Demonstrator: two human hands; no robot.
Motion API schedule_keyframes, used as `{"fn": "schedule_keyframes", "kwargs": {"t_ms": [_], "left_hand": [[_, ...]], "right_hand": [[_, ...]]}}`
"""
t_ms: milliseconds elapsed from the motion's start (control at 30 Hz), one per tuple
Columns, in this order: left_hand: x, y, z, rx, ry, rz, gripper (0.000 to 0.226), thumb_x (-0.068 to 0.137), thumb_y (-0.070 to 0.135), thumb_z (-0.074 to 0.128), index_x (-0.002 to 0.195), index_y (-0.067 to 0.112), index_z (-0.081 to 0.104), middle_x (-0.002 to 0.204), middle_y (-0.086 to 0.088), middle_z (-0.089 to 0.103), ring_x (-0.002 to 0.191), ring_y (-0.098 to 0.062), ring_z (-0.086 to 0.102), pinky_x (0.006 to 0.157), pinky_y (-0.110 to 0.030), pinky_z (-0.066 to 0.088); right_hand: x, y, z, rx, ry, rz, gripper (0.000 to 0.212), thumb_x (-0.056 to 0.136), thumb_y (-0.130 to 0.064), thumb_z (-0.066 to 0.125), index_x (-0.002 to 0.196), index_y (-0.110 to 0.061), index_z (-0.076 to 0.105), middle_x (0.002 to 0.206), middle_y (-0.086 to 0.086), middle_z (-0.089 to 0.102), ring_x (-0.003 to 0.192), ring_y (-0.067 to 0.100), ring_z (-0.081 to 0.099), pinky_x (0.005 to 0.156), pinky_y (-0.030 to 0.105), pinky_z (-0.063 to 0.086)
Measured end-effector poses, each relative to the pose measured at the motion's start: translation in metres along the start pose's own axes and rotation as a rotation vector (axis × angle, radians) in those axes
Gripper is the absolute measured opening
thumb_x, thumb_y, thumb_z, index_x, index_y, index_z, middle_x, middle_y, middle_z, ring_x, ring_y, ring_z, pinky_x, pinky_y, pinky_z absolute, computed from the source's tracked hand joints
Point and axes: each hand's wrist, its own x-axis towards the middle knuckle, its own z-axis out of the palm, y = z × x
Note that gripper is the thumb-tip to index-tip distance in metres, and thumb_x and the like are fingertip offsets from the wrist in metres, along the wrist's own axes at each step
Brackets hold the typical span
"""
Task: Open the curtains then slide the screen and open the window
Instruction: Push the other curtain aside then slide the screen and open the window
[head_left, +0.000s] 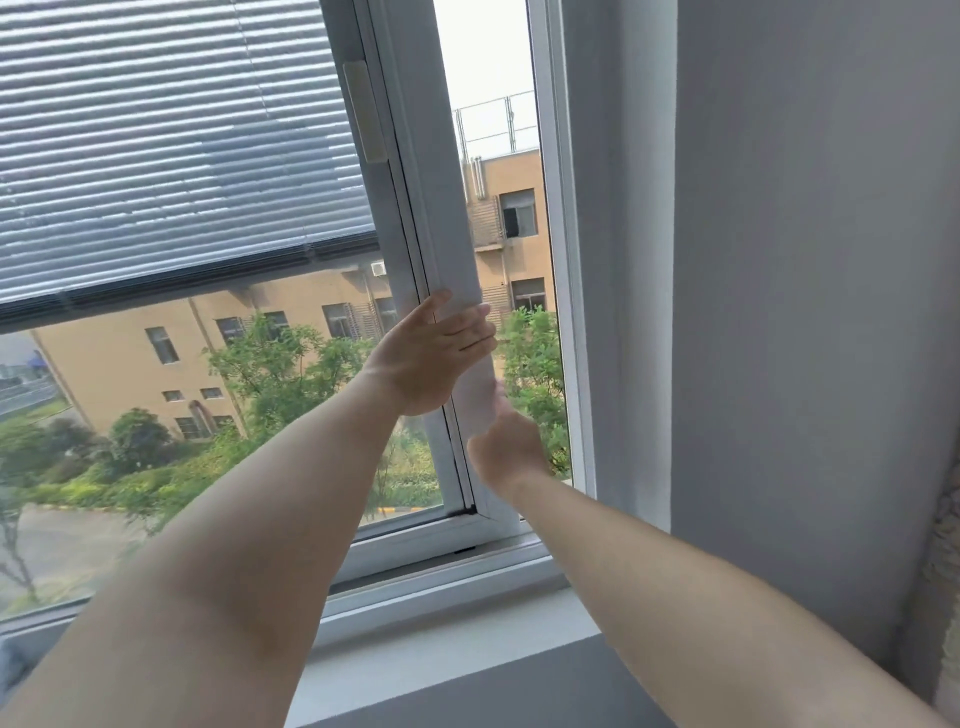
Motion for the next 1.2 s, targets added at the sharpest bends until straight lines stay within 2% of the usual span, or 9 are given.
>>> {"fn": "schedule_keyframes", "kwargs": {"t_ms": [167, 300, 433, 600, 833, 933, 1033, 1133, 1200], "left_hand": [[-0.027, -0.010, 0.011, 0.005, -0.050, -0.017, 0.059, 0.096, 0.024, 0.027, 0.154, 0.025, 0.018, 0.162, 0.007, 0.014, 0.150, -0.015, 0.002, 0.117, -0.052, 0.002], [-0.051, -0.021, 0.016, 0.010, -0.107, -0.022, 0.061, 0.095, 0.023, 0.028, 0.155, 0.025, 0.013, 0.162, 0.007, 0.010, 0.150, -0.015, -0.002, 0.117, -0.052, -0.004], [-0.072, -0.029, 0.020, 0.002, -0.154, -0.045, 0.063, 0.095, 0.023, 0.031, 0.155, 0.026, 0.011, 0.162, 0.008, 0.007, 0.150, -0.014, -0.003, 0.118, -0.052, -0.003], [-0.104, -0.042, 0.030, -0.003, -0.212, -0.070, 0.064, 0.093, 0.024, 0.036, 0.154, 0.025, 0.015, 0.162, 0.008, 0.011, 0.150, -0.015, -0.001, 0.116, -0.054, 0.004], [-0.139, -0.054, 0.035, -0.054, -0.315, -0.109, 0.072, 0.093, 0.023, 0.036, 0.155, 0.026, 0.000, 0.163, 0.008, -0.003, 0.148, -0.013, -0.014, 0.116, -0.056, -0.005], [-0.156, -0.061, 0.039, -0.080, -0.343, -0.130, 0.072, 0.092, 0.022, 0.033, 0.155, 0.026, -0.003, 0.163, 0.007, -0.007, 0.147, -0.012, -0.018, 0.116, -0.056, -0.007], [-0.169, -0.065, 0.042, -0.122, -0.359, -0.148, 0.073, 0.091, 0.018, 0.032, 0.155, 0.026, -0.002, 0.163, 0.008, -0.008, 0.146, -0.011, -0.019, 0.117, -0.055, -0.007], [-0.183, -0.071, 0.045, -0.155, -0.387, -0.158, 0.071, 0.092, 0.014, 0.030, 0.155, 0.026, -0.002, 0.163, 0.008, -0.009, 0.146, -0.011, -0.020, 0.117, -0.055, -0.007], [-0.193, -0.076, 0.049, -0.167, -0.397, -0.172, 0.071, 0.093, 0.013, 0.030, 0.155, 0.026, -0.003, 0.162, 0.008, -0.010, 0.146, -0.011, -0.020, 0.117, -0.054, -0.009]], "right_hand": [[-0.005, -0.009, 0.025, -0.054, -0.029, -0.084, 0.086, 0.078, 0.001, 0.047, 0.156, -0.018, 0.016, 0.123, 0.011, 0.063, 0.090, 0.024, 0.064, 0.075, 0.035, 0.059], [-0.011, -0.020, 0.045, -0.064, -0.074, -0.103, 0.086, 0.078, -0.002, 0.048, 0.156, -0.017, 0.014, 0.112, 0.011, 0.068, 0.087, 0.026, 0.066, 0.068, 0.034, 0.055], [-0.018, -0.030, 0.063, -0.062, -0.113, -0.115, 0.085, 0.081, -0.003, 0.048, 0.156, -0.018, 0.011, 0.121, 0.010, 0.064, 0.086, 0.024, 0.063, 0.064, 0.032, 0.048], [-0.024, -0.047, 0.091, -0.029, -0.194, -0.103, 0.085, 0.080, -0.004, 0.044, 0.156, -0.021, 0.009, 0.107, 0.008, 0.065, 0.066, 0.017, 0.054, 0.053, 0.031, 0.046], [-0.036, -0.071, 0.117, -0.065, -0.263, -0.117, 0.081, 0.085, -0.005, 0.041, 0.156, -0.020, 0.004, 0.094, 0.003, 0.060, 0.062, 0.016, 0.054, 0.049, 0.031, 0.042], [-0.043, -0.084, 0.129, -0.058, -0.307, -0.108, 0.081, 0.086, -0.007, 0.040, 0.156, -0.020, 0.002, 0.114, 0.009, 0.062, 0.075, 0.022, 0.059, 0.055, 0.034, 0.044], [-0.047, -0.094, 0.137, -0.075, -0.341, -0.107, 0.078, 0.088, -0.006, 0.037, 0.156, -0.019, 0.000, 0.121, 0.012, 0.059, 0.068, 0.015, 0.054, 0.051, 0.030, 0.039], [-0.051, -0.103, 0.148, -0.105, -0.381, -0.121, 0.075, 0.091, -0.005, 0.033, 0.156, -0.017, -0.002, 0.146, 0.012, 0.045, 0.066, 0.009, 0.048, 0.053, 0.027, 0.036], [-0.054, -0.109, 0.157, -0.100, -0.405, -0.121, 0.076, 0.091, -0.006, 0.033, 0.156, -0.018, -0.003, 0.153, 0.011, 0.038, 0.082, 0.014, 0.051, 0.064, 0.031, 0.043]]}}
